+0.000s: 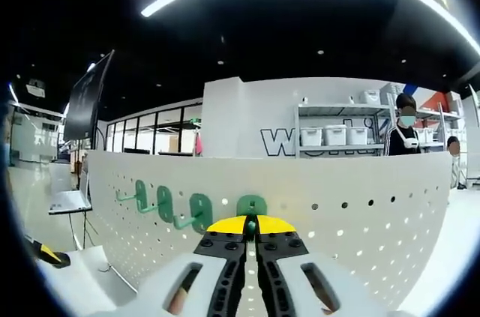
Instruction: Insert the hook assembly into the mounting plate slot until the hook locks in place.
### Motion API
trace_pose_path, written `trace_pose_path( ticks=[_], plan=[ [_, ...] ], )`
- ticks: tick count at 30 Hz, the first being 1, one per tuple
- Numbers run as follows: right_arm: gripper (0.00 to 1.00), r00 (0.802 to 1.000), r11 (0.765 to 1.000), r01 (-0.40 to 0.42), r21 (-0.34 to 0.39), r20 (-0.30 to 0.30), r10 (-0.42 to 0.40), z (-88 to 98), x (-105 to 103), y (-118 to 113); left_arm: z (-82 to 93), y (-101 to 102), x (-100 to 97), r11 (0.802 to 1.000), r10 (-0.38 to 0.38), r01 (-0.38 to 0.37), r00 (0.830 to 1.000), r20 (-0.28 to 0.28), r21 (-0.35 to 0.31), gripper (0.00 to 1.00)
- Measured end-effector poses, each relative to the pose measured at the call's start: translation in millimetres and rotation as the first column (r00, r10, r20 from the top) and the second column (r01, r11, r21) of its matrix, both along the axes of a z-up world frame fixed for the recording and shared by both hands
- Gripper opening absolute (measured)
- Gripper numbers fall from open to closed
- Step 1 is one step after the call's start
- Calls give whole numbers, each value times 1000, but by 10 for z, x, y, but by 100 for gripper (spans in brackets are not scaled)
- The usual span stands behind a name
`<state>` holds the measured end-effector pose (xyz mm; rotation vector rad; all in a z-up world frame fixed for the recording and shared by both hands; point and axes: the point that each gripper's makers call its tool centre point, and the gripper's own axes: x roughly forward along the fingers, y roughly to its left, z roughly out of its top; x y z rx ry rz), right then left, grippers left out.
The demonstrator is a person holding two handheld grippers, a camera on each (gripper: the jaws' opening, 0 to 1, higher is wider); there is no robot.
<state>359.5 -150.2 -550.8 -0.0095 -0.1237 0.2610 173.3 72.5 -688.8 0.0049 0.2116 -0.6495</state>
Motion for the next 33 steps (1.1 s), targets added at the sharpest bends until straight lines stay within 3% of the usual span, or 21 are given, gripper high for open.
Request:
trace_pose_path(
  ticks=[12,16,18,20,22,33],
  plan=[
    [1,995,997,79,-19,57,-77,10,1,18,-8,22,-28,1000,0,0,1000,-4,3,71],
    [1,991,989,127,-73,57,-123,14,-1,23,-21,40,-33,1000,1,-1,1000,-8,4,70],
    [1,991,988,122,-96,71,-115,4,-3,52,-20,42,-32,1000,1,-1,1000,-8,1,70],
    [1,993,995,97,-22,75,-95,-5,-22,26,-16,45,-27,1000,1,-1,1000,-6,1,70],
    [1,993,991,105,-79,70,-100,-1,-9,32,-11,54,-15,1000,4,-4,1000,-5,-2,70],
    [1,994,991,98,-88,55,-93,6,-4,-5,-16,42,-28,1000,3,-3,1000,-5,-7,69]
  ],
)
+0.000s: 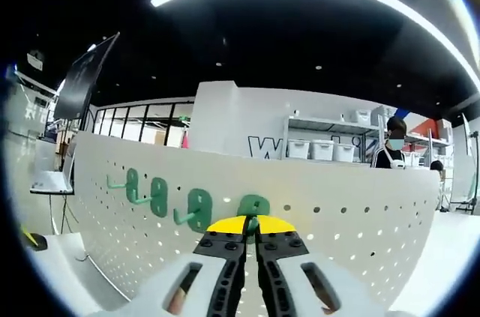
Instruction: Insert the hook assembly into the mounting plate slot until the hook locks in place.
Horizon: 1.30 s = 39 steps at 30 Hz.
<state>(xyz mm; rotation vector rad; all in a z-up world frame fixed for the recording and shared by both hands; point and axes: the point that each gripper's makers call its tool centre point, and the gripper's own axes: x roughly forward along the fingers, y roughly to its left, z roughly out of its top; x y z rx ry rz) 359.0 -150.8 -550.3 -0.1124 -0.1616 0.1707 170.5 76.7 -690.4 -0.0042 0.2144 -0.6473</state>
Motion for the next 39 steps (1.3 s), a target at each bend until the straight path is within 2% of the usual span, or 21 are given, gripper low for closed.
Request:
trace_pose_path(
  ticks=[6,10,13,16,18,20,26,29,34,39],
  plan=[
    [0,1000,998,-5,-59,3,6,18,-3,-12,-22,14,-4,1000,2,-2,1000,-7,0,69],
    [0,1000,998,-5,-58,10,6,-13,8,-3,-18,5,-2,1000,0,0,1000,-5,0,69],
    [0,1000,1000,0,-24,23,1,-1,12,-10,-17,5,1,1000,0,0,1000,-5,0,69],
    [1,999,999,7,-32,31,-6,-6,27,-7,-21,12,2,1000,0,0,1000,-5,4,69],
    [0,1000,1000,5,20,24,-5,0,32,-17,-19,16,2,1000,1,-1,1000,-5,1,69],
    [0,1000,1000,9,11,24,-9,7,25,-19,-25,22,3,1000,3,-3,1000,-6,2,69],
    [0,998,999,11,46,55,-14,36,-19,-29,-46,27,-8,1000,3,-3,1000,-11,3,69],
    [0,999,999,14,47,51,-16,34,-7,-24,-43,20,-13,1000,0,0,1000,-10,5,69],
    [0,999,996,16,92,30,-19,-25,25,-24,-49,20,-10,1000,2,-2,1000,-12,0,69],
    [1,999,996,18,83,43,-22,-7,-8,-5,-57,26,-18,1000,3,-3,1000,-13,1,68]
  ],
)
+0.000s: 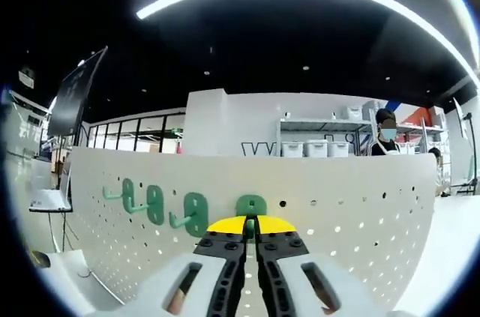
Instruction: Insert the hook assembly into the mounting plate slot until the hook locks in place.
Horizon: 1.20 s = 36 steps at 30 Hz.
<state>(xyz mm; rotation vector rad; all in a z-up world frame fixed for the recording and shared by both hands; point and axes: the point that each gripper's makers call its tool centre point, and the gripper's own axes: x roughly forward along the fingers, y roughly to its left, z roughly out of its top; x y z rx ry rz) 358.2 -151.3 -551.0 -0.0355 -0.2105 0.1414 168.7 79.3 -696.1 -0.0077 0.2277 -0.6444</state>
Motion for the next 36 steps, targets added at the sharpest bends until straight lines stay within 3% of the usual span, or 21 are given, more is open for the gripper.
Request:
trace_pose_path(
  ticks=[3,5,10,13,15,29,36],
  plan=[
    [2,1000,1000,-13,11,-7,13,-27,3,-5,-11,-2,-4,1000,-2,2,1000,-3,3,68],
    [4,998,1000,-25,1,-51,25,-113,9,6,-7,-4,-2,1000,-2,2,1000,-2,2,68],
    [17,999,998,-30,49,-42,32,-108,-32,-20,0,-18,0,1000,-5,5,1000,-1,0,68],
    [20,998,998,-38,49,-50,41,-134,-18,-23,-14,-26,-7,1000,-8,8,1000,-4,5,68],
    [29,997,997,-44,68,-59,48,-145,-12,-19,-13,-26,-8,1000,-8,8,1000,-3,2,68],
    [56,989,991,-135,15,-59,136,-208,-119,95,-12,-22,-3,1000,-7,7,1000,-2,3,69],
    [56,986,988,-154,-14,-69,152,-231,-125,135,3,-50,-1,1000,-15,15,1000,2,4,70]
  ],
)
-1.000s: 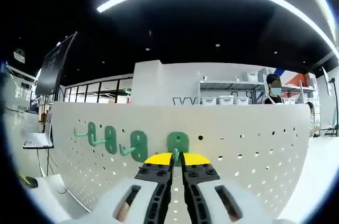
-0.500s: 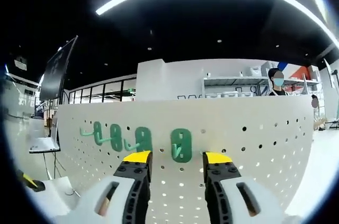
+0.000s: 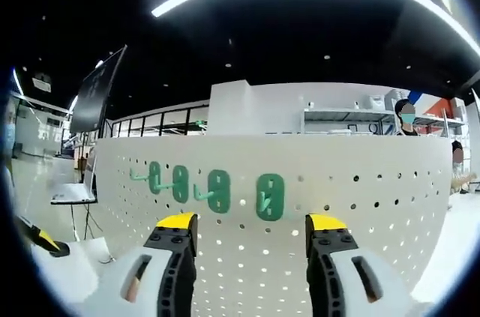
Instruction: Insert the hook assembly into the mounting plate slot until the hook locks in place.
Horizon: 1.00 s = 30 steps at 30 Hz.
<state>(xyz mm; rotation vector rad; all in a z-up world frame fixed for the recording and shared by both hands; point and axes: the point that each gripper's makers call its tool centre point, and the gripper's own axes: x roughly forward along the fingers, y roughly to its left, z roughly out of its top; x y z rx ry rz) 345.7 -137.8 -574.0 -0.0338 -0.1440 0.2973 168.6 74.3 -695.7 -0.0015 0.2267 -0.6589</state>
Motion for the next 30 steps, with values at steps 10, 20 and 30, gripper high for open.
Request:
trace_pose_path(
  ticks=[10,20,30],
  plan=[
    [56,995,995,-102,2,23,102,61,-84,74,26,22,7,1000,3,-3,1000,9,-7,70],
    [55,990,990,-138,-8,26,138,71,-154,100,68,27,30,1000,4,-4,1000,22,-11,70],
    [56,985,985,-171,-39,-2,171,-78,-433,20,139,68,64,1000,15,-14,999,43,-24,71]
  ],
)
